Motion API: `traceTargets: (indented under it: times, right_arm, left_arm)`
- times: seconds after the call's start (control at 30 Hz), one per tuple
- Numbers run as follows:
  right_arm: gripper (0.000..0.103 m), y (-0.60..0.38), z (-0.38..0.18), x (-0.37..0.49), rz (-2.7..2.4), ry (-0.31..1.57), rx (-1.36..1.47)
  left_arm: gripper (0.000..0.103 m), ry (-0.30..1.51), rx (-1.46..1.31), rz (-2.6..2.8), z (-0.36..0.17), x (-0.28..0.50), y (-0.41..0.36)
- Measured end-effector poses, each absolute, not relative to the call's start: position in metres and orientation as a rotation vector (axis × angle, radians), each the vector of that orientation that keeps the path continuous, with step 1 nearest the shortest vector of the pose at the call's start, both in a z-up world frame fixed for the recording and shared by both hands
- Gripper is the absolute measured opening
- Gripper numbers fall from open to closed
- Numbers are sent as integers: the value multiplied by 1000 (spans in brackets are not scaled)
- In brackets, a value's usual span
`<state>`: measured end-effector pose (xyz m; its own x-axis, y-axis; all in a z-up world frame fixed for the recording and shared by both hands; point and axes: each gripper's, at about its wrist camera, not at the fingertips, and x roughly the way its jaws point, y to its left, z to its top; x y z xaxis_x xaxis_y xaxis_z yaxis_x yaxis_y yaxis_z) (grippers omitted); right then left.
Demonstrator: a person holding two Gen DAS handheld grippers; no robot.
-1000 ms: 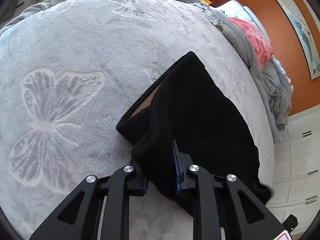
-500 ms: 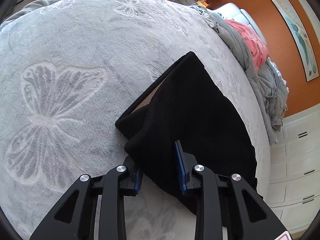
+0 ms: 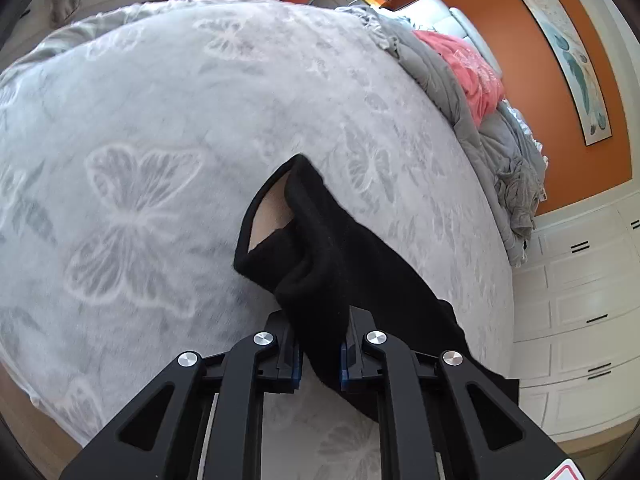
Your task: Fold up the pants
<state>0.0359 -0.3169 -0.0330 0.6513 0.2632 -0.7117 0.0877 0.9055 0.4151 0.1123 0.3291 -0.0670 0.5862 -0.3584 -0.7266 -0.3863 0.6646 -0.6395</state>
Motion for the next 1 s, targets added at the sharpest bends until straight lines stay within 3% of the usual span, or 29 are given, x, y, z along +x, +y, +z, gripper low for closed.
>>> traceTargets:
  times: [0.1, 0.13, 0.2, 0.27, 0.33, 0.6, 0.67, 0.7, 0.83, 0.9, 1.0]
  right_arm:
    - [41, -338, -98, 20, -22, 1058, 415]
    - [46, -349, -102, 8, -44, 1025, 457]
    - [46, -357, -79, -9, -94, 920, 486]
    - [41, -355, -52, -15, -81, 827, 461]
    - [26, -340, -37, -1, -35, 811, 412]
    - [23, -289, -88, 55, -57, 941, 171]
    - [3, -286, -88, 57, -107, 933, 137]
    - [0, -283, -79, 54, -89, 923, 151]
    - [0, -247, -40, 16, 82, 861, 130]
    - [2, -233, -45, 5, 115, 885, 132]
    - [4, -226, -65, -5, 84, 939, 136]
  left_arm:
    - [12, 1075, -851, 70, -107, 102, 322]
    - [14, 1095, -875, 90, -122, 98, 323]
    - [16, 1062, -929, 76, -127, 91, 327]
    - [17, 1045, -937, 75, -124, 89, 328]
    - [19, 1046, -895, 97, -120, 92, 323]
    - [20, 1043, -806, 155, -116, 98, 311]
    - [20, 1046, -809, 151, -119, 98, 312]
    - [20, 1045, -814, 149, -120, 99, 312]
    - [20, 1033, -844, 135, -123, 98, 317]
    - [20, 1023, -869, 131, -126, 98, 319]
    - [11, 986, -870, 139, -114, 97, 314]
